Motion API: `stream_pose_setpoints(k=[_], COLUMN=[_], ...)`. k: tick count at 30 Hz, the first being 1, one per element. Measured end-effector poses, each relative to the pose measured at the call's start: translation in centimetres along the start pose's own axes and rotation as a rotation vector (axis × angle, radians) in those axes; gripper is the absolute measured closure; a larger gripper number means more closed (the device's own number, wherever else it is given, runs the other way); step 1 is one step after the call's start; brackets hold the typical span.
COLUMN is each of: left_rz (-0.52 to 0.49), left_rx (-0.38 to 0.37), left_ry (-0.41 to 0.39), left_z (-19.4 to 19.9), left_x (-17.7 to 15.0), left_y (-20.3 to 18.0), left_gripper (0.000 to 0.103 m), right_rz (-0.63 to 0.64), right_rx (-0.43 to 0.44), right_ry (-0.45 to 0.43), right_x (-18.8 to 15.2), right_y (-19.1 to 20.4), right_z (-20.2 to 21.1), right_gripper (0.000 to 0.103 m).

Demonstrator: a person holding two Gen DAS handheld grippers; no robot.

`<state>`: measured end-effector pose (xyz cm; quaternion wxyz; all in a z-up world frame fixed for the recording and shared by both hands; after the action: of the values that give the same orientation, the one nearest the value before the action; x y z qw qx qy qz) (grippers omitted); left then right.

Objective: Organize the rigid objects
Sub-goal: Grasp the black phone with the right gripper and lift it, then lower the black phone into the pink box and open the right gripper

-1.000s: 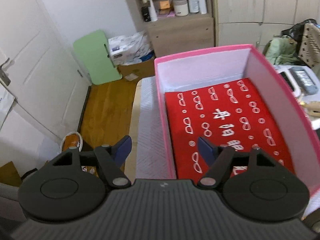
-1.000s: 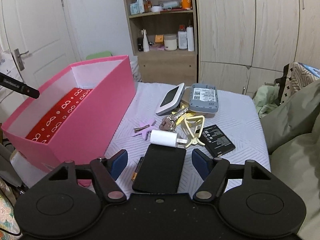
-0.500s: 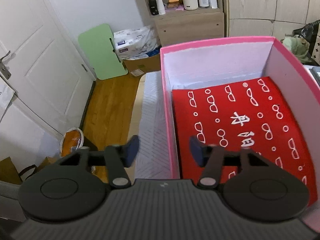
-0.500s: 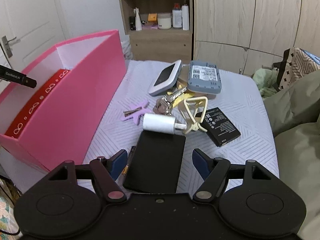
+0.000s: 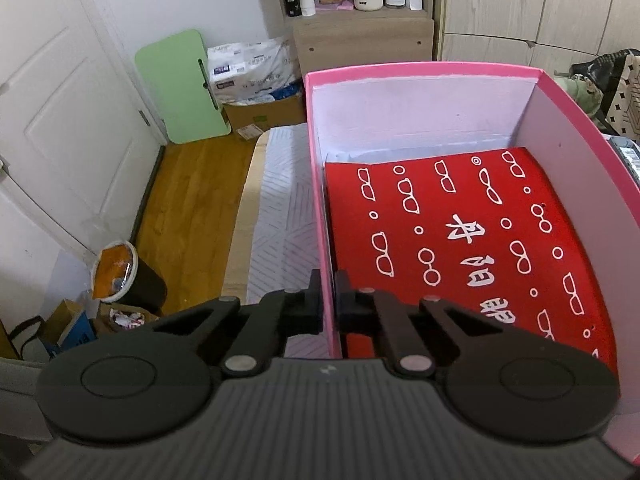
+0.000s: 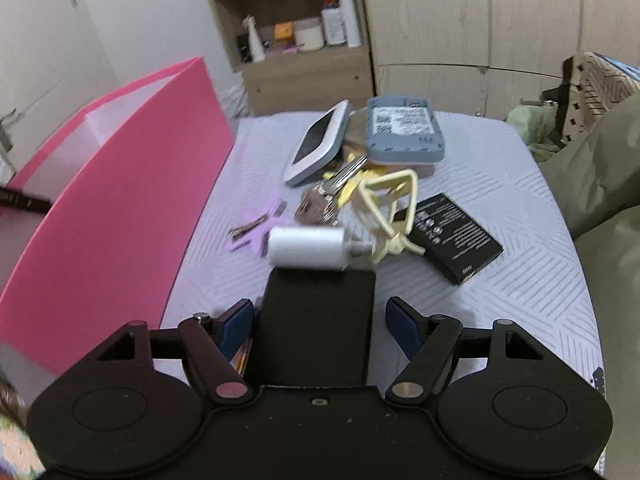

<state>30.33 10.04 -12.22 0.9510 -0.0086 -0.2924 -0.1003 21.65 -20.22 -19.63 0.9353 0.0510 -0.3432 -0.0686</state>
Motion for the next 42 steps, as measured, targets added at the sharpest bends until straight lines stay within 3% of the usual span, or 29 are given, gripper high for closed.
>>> stream_pose_setpoints(k=[7, 11, 16, 30, 33, 38, 42], left_rz=[-0.032, -0.045, -0.047, -0.046, -0.027, 0.013, 0.008], left_rx=[0.014, 0.017, 0.014, -0.024, -0.017, -0.012, -0.005], left_ry=[0.002, -0.003, -0.019, -0.022, -0.024, -0.037, -0.038], left_z=[0.0, 0.2, 0.5, 0.5, 0.8, 1.1, 1.1], left_x=[-0.1, -0.1, -0.1, -0.4, -0.7, -0.9, -0.9], left_y=[-0.3, -0.3, -0.5, -1.8, -2.1, -2.1, -2.2], left_gripper=[0.099, 0.099, 0.099, 0.099, 0.099, 0.099, 0.099], right_rz=[0.049, 0.037, 0.002, -0.022, -0.005, 0.069, 0.108], right_rx=[-0.026, -0.016, 0.023, 0.098, 0.169, 0.429, 0.472], right_ry=[0.044, 0.055, 0.062, -0.100, -0.149, -0.144, -0.044], right_x=[-0.1, -0.3, -0.6, 3.4, 5.7, 10.1, 12.0], right_y=[0.9, 1.2, 0.9, 1.9, 3.5, 9.7, 15.0], right_z=[-0.2, 0.5, 0.8, 6.9, 9.1, 11.4, 7.9], right_gripper=[0.022, 0.035, 0.036, 0.036, 0.036, 0.035, 0.036])
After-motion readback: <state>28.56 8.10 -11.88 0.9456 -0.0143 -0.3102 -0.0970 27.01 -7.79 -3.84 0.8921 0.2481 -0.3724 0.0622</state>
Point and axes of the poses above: each gripper's, at about its wrist camera, not at the fingertips, and z roughly against the way its jaws point, y to its left, x to its top, the point moved 10 cm from there along -z, roughly the way its jaws point, and after that the axes turned 5 degrees about -x, right-handed, at the moved point
